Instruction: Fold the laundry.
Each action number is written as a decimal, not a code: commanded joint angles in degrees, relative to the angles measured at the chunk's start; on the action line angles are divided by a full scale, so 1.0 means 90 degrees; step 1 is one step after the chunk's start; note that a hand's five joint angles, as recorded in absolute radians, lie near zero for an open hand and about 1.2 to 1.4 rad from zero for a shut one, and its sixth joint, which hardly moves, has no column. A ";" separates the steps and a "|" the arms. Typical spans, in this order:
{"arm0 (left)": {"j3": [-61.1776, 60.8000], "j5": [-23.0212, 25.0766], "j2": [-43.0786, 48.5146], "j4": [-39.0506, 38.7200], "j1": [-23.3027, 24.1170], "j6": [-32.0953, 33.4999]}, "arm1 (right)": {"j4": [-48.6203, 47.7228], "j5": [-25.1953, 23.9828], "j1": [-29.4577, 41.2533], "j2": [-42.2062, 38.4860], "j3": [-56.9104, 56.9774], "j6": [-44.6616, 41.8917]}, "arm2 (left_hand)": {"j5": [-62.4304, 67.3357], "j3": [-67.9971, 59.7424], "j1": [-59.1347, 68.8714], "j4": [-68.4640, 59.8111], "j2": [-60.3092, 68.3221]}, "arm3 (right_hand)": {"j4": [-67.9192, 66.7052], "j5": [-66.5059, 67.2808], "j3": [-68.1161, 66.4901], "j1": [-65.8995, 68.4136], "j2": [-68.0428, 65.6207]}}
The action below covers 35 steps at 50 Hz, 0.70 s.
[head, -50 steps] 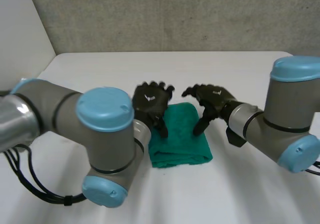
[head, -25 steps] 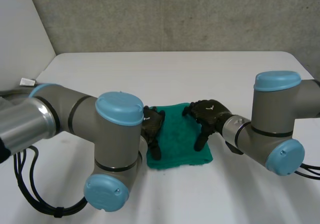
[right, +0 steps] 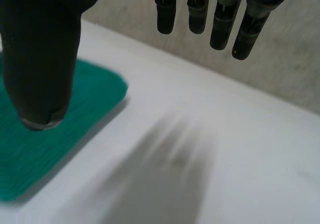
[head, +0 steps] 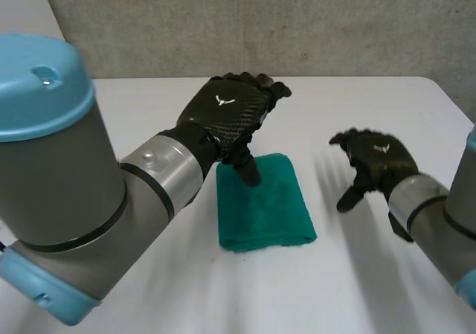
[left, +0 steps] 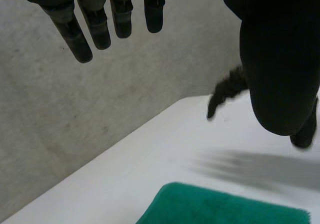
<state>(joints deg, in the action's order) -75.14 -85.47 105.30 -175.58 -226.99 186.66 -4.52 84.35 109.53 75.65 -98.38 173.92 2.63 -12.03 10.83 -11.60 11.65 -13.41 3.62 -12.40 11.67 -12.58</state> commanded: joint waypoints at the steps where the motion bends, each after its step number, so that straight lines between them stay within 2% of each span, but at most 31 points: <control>1: -0.0079 0.0180 -0.0167 0.0017 0.0026 -0.0017 | -0.0258 -0.0232 0.0056 -0.0094 -0.0786 0.0234 | -0.0231 0.0164 -0.0031 0.0116 -0.0122 | 0.0379 -0.0402 0.0266 -0.0186 0.0287; 9: -0.0118 0.0171 -0.0167 0.0017 0.0016 -0.0144 | -0.0834 -0.0651 0.0046 -0.0465 -0.0953 0.1386 | -0.0213 0.0146 -0.0012 0.0097 -0.0103 | 0.0379 -0.0402 0.0266 -0.0186 0.0287; 13: -0.0118 0.0171 -0.0157 0.0017 -0.0013 -0.0232 | -0.1059 -0.0905 0.0114 -0.0816 -0.0846 0.1671 | -0.0194 0.0127 0.0007 0.0079 -0.0085 | 0.0379 -0.0402 0.0266 -0.0186 0.0287; 26: -0.0147 0.0171 -0.0118 0.0017 -0.0042 -0.0310 | -0.1206 -0.0984 0.0515 -0.1559 -0.0211 0.1730 | -0.0194 0.0127 0.0007 0.0079 -0.0085 | 0.0314 -0.0338 0.0202 -0.0122 0.0222; 35: -0.0216 0.0180 -0.0108 -0.0022 -0.0091 -0.0320 | -0.1431 -0.0945 0.0632 -0.1910 0.0052 0.1720 | -0.0194 0.0127 0.0007 0.0079 -0.0085 | -0.1833 0.1809 -0.1945 0.2026 -0.1925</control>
<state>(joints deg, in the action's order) -76.84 -83.89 104.28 -175.62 -227.52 183.80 -16.35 75.59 114.81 60.23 -99.23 189.50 2.62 -12.03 10.83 -11.60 11.65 -19.48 9.41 -19.52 16.85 -19.52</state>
